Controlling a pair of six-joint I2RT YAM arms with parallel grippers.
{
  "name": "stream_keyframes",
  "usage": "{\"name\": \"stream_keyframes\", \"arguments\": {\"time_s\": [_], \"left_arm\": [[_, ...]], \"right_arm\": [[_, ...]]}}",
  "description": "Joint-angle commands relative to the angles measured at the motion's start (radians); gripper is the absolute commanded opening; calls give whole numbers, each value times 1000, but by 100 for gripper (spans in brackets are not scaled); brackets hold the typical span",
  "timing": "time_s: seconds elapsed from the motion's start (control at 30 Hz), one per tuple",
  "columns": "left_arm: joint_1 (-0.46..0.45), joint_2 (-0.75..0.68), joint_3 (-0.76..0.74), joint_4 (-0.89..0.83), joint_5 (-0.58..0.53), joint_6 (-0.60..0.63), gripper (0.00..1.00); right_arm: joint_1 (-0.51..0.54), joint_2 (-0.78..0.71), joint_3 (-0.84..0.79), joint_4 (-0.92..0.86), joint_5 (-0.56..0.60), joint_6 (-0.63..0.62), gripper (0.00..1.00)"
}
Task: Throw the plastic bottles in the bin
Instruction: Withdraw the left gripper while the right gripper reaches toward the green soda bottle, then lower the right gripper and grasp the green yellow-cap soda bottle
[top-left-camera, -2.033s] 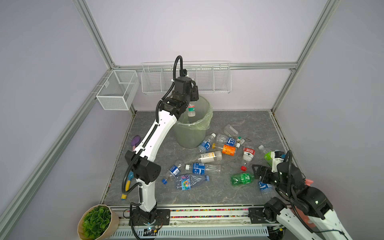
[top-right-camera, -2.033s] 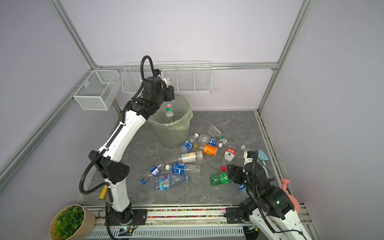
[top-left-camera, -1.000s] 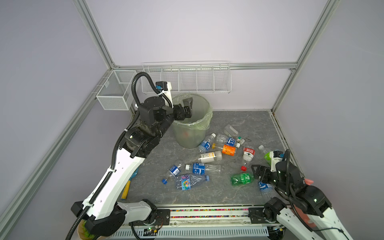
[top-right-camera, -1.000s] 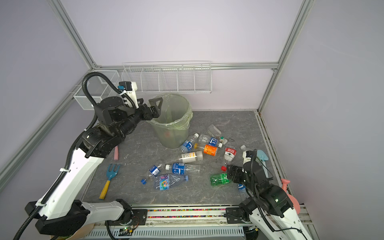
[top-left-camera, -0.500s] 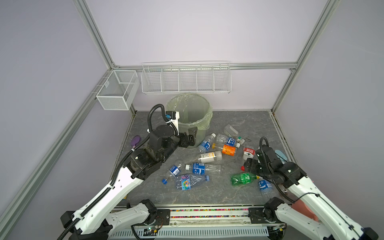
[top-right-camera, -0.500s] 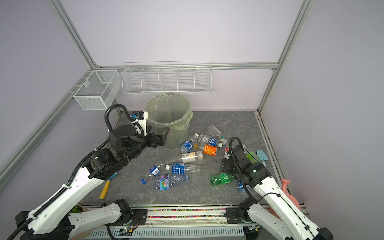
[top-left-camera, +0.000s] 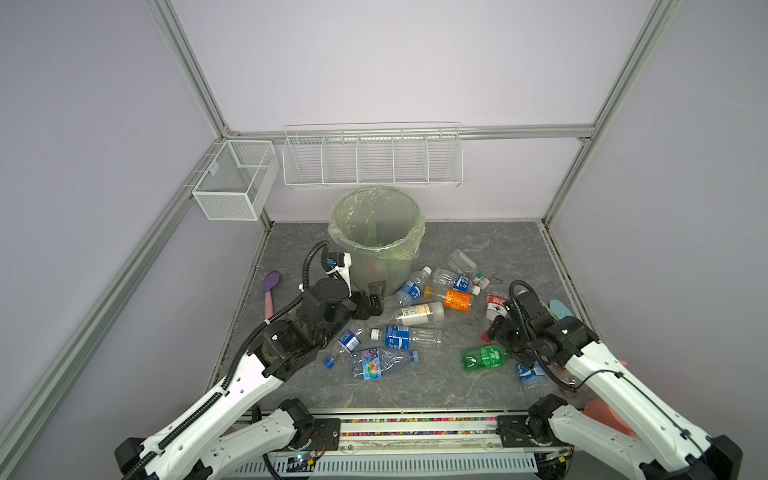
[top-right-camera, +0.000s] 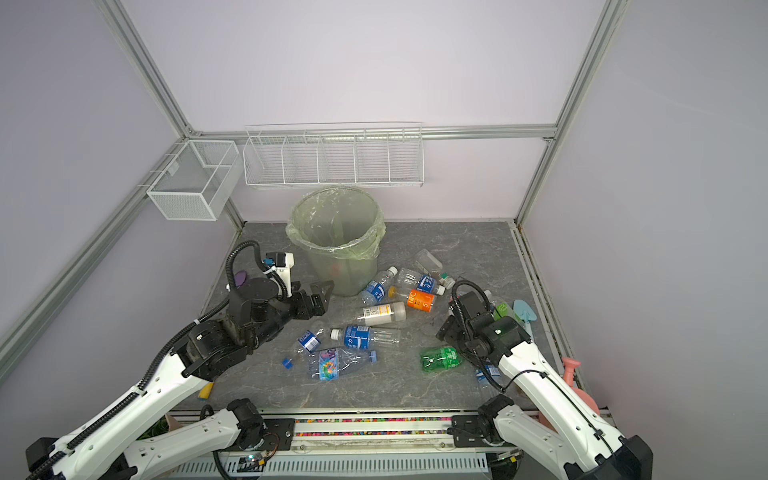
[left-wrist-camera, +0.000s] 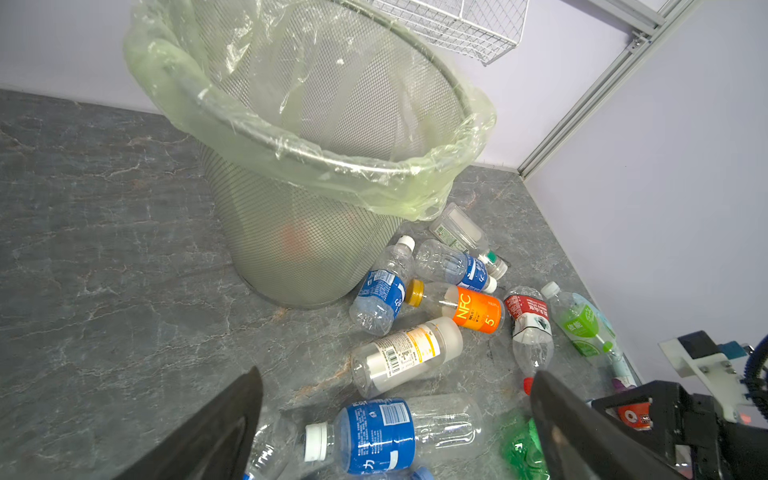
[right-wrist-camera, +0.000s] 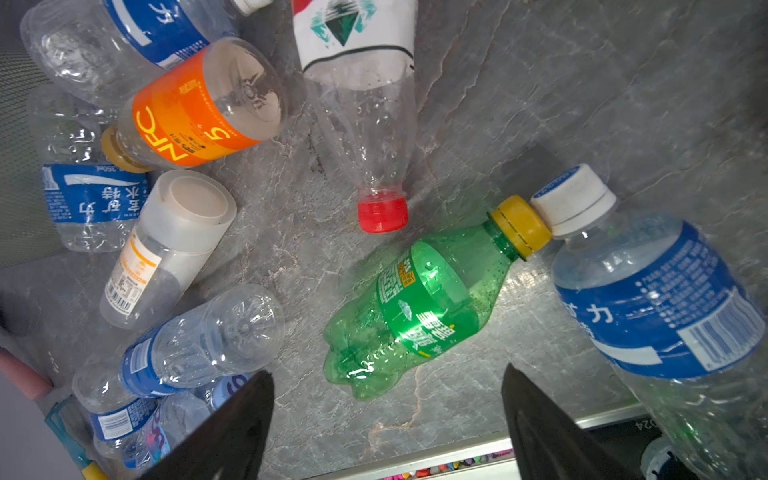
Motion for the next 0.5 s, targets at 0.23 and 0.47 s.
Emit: {"name": "stream_keyframes", "arguments": {"time_s": [0.23, 0.47], "left_arm": [[-17, -60, -103, -5, 25, -93, 100], [-35, -79, -149, -5, 22, -128, 99]], "right_arm": [[-8, 36, -94, 81, -54, 133, 89], [-7, 100, -130, 143, -82, 156, 90]]}}
